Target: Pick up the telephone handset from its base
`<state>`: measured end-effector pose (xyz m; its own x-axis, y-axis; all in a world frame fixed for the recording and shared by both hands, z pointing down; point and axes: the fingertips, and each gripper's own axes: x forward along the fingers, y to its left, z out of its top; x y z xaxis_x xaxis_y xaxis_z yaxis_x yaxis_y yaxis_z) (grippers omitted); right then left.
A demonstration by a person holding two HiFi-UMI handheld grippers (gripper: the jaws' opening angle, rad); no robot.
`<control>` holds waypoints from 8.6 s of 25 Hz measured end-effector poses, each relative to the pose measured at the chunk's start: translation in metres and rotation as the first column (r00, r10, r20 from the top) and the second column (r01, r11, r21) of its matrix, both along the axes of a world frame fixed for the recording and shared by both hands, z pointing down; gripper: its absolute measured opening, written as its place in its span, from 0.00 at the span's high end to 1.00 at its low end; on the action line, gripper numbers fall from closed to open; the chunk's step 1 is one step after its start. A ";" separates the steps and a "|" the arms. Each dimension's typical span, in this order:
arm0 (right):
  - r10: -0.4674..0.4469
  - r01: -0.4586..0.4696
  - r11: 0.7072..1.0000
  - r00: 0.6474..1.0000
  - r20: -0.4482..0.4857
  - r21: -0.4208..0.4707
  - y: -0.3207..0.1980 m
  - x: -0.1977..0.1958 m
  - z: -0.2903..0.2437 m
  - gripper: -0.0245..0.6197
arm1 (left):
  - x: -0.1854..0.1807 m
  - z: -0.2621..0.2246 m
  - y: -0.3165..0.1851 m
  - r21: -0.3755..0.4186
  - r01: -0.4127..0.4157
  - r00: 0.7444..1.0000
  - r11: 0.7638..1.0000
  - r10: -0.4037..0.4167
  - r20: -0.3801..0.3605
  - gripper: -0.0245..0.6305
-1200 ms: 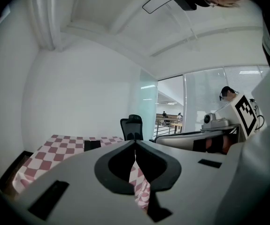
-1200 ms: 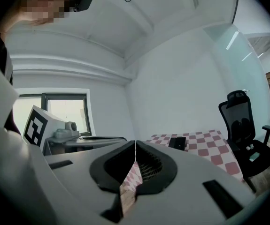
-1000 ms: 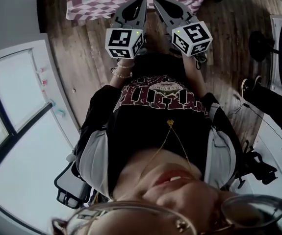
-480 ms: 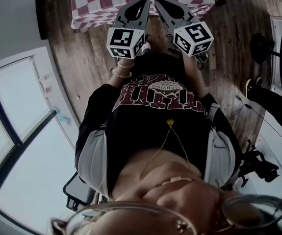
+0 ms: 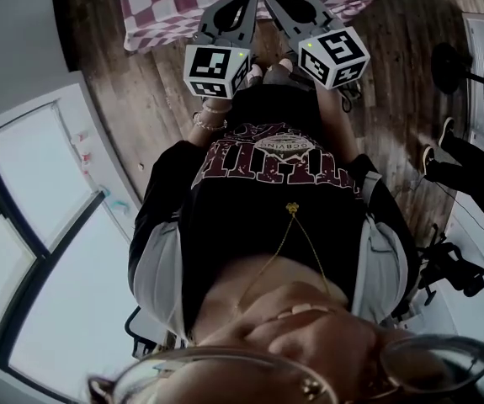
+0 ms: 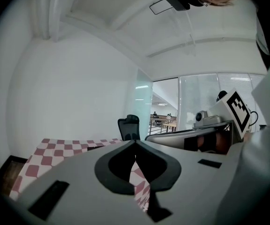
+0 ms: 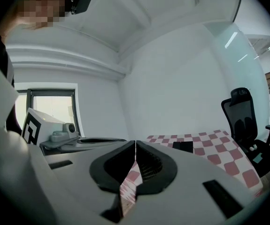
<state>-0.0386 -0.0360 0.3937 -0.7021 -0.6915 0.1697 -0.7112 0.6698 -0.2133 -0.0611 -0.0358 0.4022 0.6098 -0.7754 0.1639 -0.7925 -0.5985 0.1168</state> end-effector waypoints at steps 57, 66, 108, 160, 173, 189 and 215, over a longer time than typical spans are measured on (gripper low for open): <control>-0.249 0.244 0.966 0.966 -0.062 -0.080 -0.217 0.036 0.034 0.93 | 0.045 0.035 -0.215 -0.142 0.160 0.987 0.977 -0.157 0.031 0.95; -0.241 0.230 0.965 0.967 -0.085 -0.124 -0.231 0.038 0.054 0.93 | 0.029 0.050 -0.226 -0.182 0.169 0.986 0.969 -0.162 0.050 0.95; -0.163 0.096 0.947 0.966 -0.199 -0.307 -0.270 0.011 0.141 0.93 | -0.005 0.122 -0.267 -0.342 -0.004 0.998 0.940 0.024 0.054 0.95; -0.217 0.048 0.867 0.932 -0.289 -0.497 -0.273 0.008 0.222 0.93 | -0.042 0.230 -0.264 -0.618 -0.132 0.990 0.775 0.133 -0.044 0.86; -0.205 0.021 0.859 0.930 -0.305 -0.511 -0.273 0.011 0.229 0.93 | -0.031 0.243 -0.265 -0.663 -0.246 0.968 0.707 0.216 -0.129 0.80; -0.188 0.016 0.856 0.941 -0.283 -0.516 -0.273 0.013 0.229 0.93 | -0.022 0.249 -0.262 -0.701 -0.403 0.915 0.589 0.279 -0.292 0.78; -0.184 0.018 0.863 0.942 -0.281 -0.504 -0.275 0.015 0.224 0.93 | -0.023 0.215 -0.263 -0.680 -0.375 0.923 0.630 0.183 -0.339 0.85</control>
